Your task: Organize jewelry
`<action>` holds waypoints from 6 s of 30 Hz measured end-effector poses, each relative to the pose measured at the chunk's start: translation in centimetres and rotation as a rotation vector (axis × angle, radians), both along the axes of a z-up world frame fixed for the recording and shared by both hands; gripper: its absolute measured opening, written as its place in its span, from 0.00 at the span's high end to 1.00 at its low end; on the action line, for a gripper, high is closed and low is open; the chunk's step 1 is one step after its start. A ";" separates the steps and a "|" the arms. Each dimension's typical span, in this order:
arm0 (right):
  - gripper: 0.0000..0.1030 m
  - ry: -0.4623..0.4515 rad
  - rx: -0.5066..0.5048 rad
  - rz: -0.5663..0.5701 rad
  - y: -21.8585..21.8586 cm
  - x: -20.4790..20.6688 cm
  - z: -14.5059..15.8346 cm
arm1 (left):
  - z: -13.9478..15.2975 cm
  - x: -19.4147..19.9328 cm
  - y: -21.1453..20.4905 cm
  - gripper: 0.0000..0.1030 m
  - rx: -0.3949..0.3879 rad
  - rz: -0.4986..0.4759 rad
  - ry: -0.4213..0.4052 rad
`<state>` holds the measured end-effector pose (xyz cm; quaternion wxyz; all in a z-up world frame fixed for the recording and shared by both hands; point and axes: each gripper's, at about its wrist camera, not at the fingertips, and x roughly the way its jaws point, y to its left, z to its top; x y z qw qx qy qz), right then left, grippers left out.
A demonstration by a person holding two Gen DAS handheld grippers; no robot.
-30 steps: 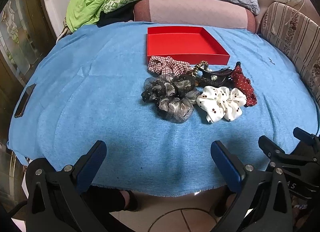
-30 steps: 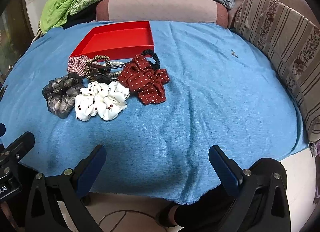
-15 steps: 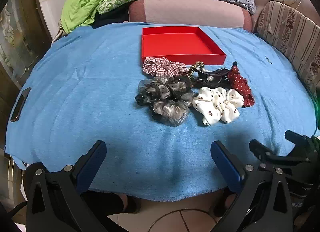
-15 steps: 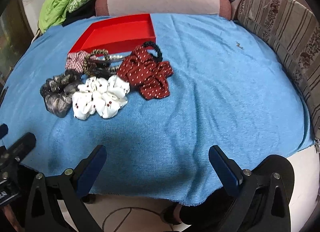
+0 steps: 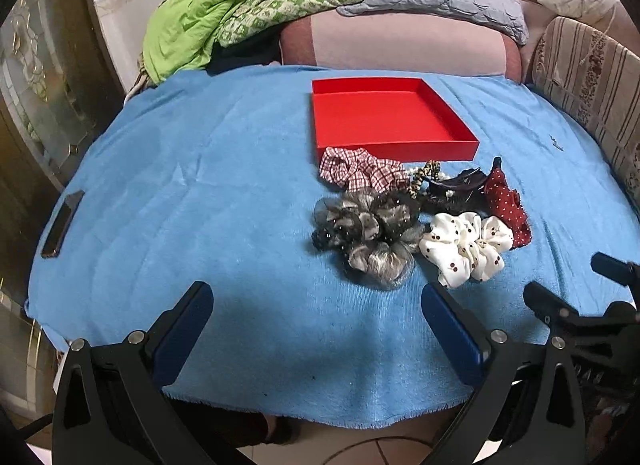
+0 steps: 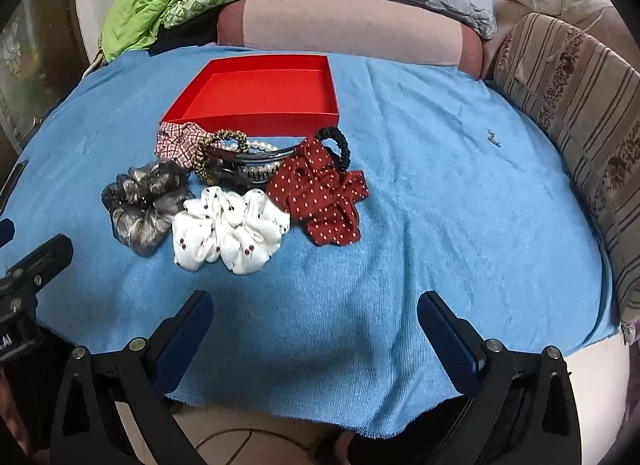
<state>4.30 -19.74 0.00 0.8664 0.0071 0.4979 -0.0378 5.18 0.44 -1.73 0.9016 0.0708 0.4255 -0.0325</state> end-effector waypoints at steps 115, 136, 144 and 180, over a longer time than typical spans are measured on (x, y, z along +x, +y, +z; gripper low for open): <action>0.85 0.069 0.401 -0.063 -5.6 36.1 -5.7 | -5.3 38.9 -4.2 0.88 -0.117 -0.108 0.167; 0.52 0.001 0.403 -0.054 -6.3 32.5 -0.8 | 1.2 32.3 -0.9 0.58 -0.182 -0.051 0.043; 0.50 -0.037 0.414 -0.026 -5.8 25.7 2.3 | 4.3 24.4 -1.3 0.52 -0.088 -0.089 -0.067; 0.47 -0.041 0.435 -0.175 -8.4 7.7 1.6 | 0.4 12.4 7.2 0.47 -0.170 0.156 0.035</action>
